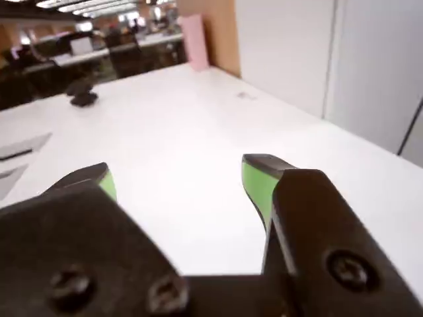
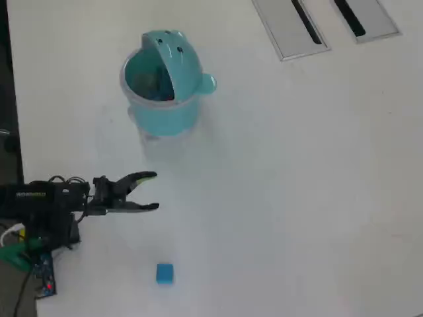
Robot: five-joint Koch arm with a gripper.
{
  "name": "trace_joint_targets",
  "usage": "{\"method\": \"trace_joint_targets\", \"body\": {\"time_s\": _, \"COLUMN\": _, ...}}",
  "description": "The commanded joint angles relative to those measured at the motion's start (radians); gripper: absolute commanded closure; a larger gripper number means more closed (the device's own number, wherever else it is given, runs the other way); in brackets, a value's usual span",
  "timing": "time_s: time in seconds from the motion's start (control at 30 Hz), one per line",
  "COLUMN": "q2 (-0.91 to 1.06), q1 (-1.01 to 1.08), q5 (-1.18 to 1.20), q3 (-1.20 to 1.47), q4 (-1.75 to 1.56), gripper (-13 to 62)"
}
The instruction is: Grasp RGB lego blocks and put them in the bin one by one.
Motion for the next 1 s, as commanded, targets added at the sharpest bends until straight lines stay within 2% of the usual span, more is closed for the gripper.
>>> {"method": "trace_joint_targets", "body": {"time_s": 0.0, "q2": 0.061, "q1": 0.064, "q5": 0.011, "q3": -0.021, "q4": -0.137, "gripper": 14.0}}
{"method": "trace_joint_targets", "body": {"time_s": 0.4, "q2": 0.058, "q1": 0.278, "q5": 0.0, "q3": 0.187, "q4": -0.391, "gripper": 14.0}}
{"method": "trace_joint_targets", "body": {"time_s": 0.7, "q2": 0.063, "q1": 0.334, "q5": -0.052, "q3": 0.362, "q4": -0.653, "gripper": 13.8}}
{"method": "trace_joint_targets", "body": {"time_s": 0.97, "q2": 0.067, "q1": 0.396, "q5": -0.097, "q3": 0.393, "q4": -0.663, "gripper": 14.2}}
